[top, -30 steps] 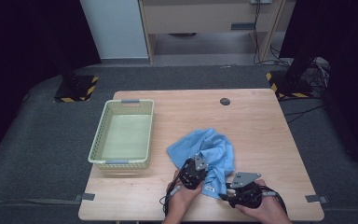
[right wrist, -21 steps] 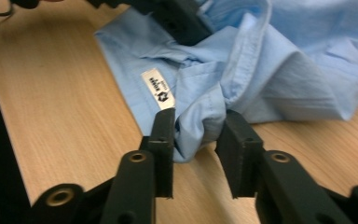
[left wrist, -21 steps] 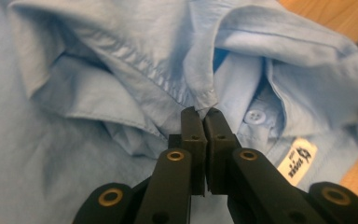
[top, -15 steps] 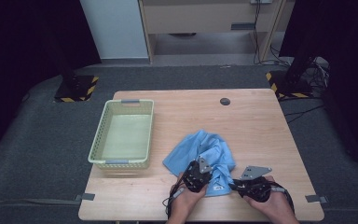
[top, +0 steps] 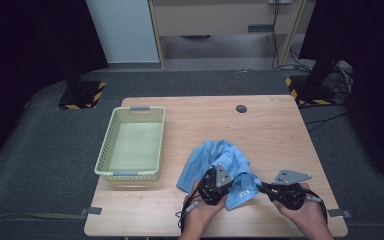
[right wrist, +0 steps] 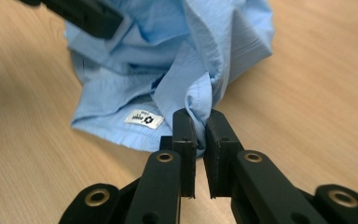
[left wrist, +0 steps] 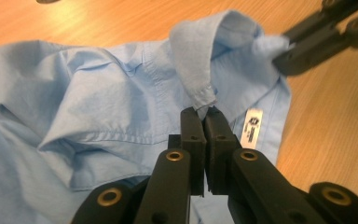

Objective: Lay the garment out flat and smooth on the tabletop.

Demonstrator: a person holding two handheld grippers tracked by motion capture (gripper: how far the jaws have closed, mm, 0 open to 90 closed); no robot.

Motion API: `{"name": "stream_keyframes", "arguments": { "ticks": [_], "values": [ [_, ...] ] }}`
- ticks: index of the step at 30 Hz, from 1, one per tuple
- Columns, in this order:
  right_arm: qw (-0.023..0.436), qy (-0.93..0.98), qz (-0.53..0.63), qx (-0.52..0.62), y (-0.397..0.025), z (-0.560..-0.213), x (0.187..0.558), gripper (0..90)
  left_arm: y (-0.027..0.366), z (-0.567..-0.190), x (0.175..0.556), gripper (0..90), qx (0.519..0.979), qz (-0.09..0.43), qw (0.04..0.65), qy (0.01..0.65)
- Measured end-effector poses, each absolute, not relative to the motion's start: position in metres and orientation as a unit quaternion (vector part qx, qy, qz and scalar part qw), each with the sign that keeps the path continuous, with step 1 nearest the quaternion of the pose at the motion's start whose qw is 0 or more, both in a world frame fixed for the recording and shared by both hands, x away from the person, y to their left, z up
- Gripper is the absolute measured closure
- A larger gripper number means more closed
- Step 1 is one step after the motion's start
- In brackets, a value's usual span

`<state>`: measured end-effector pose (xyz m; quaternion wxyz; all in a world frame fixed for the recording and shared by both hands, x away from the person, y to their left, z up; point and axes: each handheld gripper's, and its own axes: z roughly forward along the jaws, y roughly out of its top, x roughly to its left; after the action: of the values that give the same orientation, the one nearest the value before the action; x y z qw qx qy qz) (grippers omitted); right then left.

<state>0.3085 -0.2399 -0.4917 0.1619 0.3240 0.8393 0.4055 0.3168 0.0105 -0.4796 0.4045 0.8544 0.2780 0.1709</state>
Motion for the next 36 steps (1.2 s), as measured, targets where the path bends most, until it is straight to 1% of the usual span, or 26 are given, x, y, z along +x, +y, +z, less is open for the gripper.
{"name": "stream_keyframes", "arguments": {
  "ticks": [8,10,12,14,17,20,21,25,27,28,31,36],
  "values": [
    [0.199,0.819,0.431,0.324,-0.248,-0.473,0.307,84.9,0.015,-0.473,0.316,85.7,0.85,0.168,0.412,0.28],
    [0.207,0.816,0.433,0.323,-0.25,-0.469,0.306,85.0,0.015,-0.471,0.316,83.9,0.85,0.17,0.414,0.277],
    [0.21,0.816,0.434,0.318,-0.251,-0.467,0.306,85.0,0.016,-0.469,0.316,76.4,0.849,0.175,0.413,0.278],
    [0.209,0.819,0.432,0.314,-0.25,-0.466,0.305,85.0,0.016,-0.467,0.317,64.9,0.845,0.183,0.416,0.28],
    [0.212,0.826,0.425,0.302,-0.245,-0.468,0.304,85.0,0.017,-0.462,0.318,44.6,0.842,0.205,0.418,0.273],
    [0.21,0.832,0.424,0.29,-0.239,-0.468,0.304,84.9,0.016,-0.456,0.319,34.1,0.842,0.213,0.425,0.256],
    [0.21,0.834,0.423,0.285,-0.237,-0.468,0.304,85.0,0.015,-0.455,0.319,32.1,0.843,0.215,0.426,0.249],
    [0.207,0.84,0.422,0.271,-0.229,-0.47,0.303,84.9,0.011,-0.46,0.321,28.8,0.856,0.216,0.415,0.22],
    [0.206,0.841,0.423,0.265,-0.225,-0.471,0.303,84.9,0.009,-0.466,0.323,28.8,0.863,0.21,0.407,0.214],
    [0.206,0.842,0.424,0.263,-0.224,-0.471,0.303,84.9,0.01,-0.467,0.323,28.9,0.862,0.216,0.406,0.215],
    [0.206,0.844,0.423,0.259,-0.222,-0.472,0.303,84.8,0.012,-0.465,0.322,29.8,0.858,0.22,0.413,0.215],
    [0.205,0.844,0.422,0.261,-0.223,-0.472,0.303,84.8,0.012,-0.457,0.312,34.5,0.856,0.225,0.42,0.2]
  ]
}}
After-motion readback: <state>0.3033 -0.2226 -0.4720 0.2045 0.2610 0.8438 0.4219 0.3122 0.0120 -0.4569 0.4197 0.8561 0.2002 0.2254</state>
